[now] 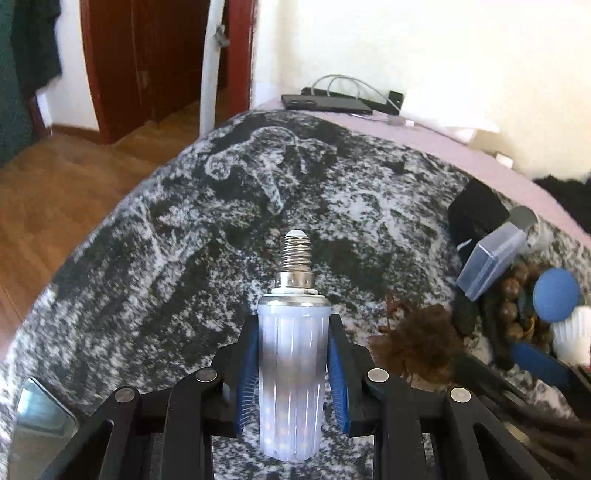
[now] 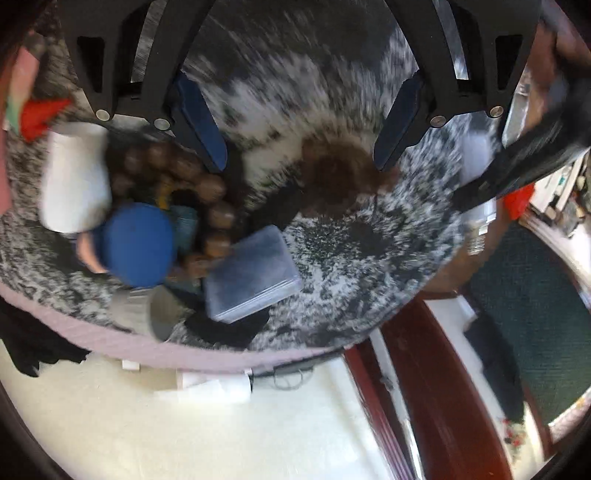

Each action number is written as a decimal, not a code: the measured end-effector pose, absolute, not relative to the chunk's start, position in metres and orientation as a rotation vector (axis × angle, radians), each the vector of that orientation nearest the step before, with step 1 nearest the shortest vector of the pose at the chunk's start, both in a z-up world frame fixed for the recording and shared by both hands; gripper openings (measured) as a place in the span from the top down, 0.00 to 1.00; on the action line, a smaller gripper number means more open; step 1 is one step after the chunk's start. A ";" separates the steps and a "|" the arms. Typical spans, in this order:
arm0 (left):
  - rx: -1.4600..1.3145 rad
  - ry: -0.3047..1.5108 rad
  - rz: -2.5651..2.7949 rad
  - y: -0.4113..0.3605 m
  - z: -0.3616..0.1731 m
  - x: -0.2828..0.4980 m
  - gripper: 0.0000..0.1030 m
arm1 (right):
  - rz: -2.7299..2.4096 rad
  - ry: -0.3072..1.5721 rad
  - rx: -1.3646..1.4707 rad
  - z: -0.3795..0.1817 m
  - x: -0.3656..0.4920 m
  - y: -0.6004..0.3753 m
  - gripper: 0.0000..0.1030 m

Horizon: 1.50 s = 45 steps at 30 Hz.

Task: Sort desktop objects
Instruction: 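Grasp the white LED corn bulb with the left tool while the right tool grasps the brown mesh bundle, then carry the bulb and brown bundle into the pink box and open both tools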

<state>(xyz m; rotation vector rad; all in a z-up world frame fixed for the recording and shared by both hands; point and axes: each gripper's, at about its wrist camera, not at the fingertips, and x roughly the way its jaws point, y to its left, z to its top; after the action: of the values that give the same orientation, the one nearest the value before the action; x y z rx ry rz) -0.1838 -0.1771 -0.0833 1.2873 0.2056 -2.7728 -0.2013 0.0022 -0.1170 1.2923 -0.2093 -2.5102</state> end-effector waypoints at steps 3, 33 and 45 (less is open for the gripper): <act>1.277 0.220 -2.772 -0.182 -0.080 -0.183 0.72 | -2.455 -0.254 1.368 -0.132 -0.221 -0.017 0.17; 1.175 0.044 -3.293 0.038 0.011 -0.089 0.72 | -3.148 -0.291 0.791 0.011 0.043 0.211 0.82; 1.317 -0.149 -3.576 0.200 0.000 -0.032 0.72 | -3.291 -0.868 0.783 -0.032 0.075 0.364 0.82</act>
<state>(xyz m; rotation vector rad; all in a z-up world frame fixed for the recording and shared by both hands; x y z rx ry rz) -0.0319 0.2001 0.0004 1.3169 -0.1490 -3.5762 0.0747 0.3638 -0.0318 0.7829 -0.8675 -3.2915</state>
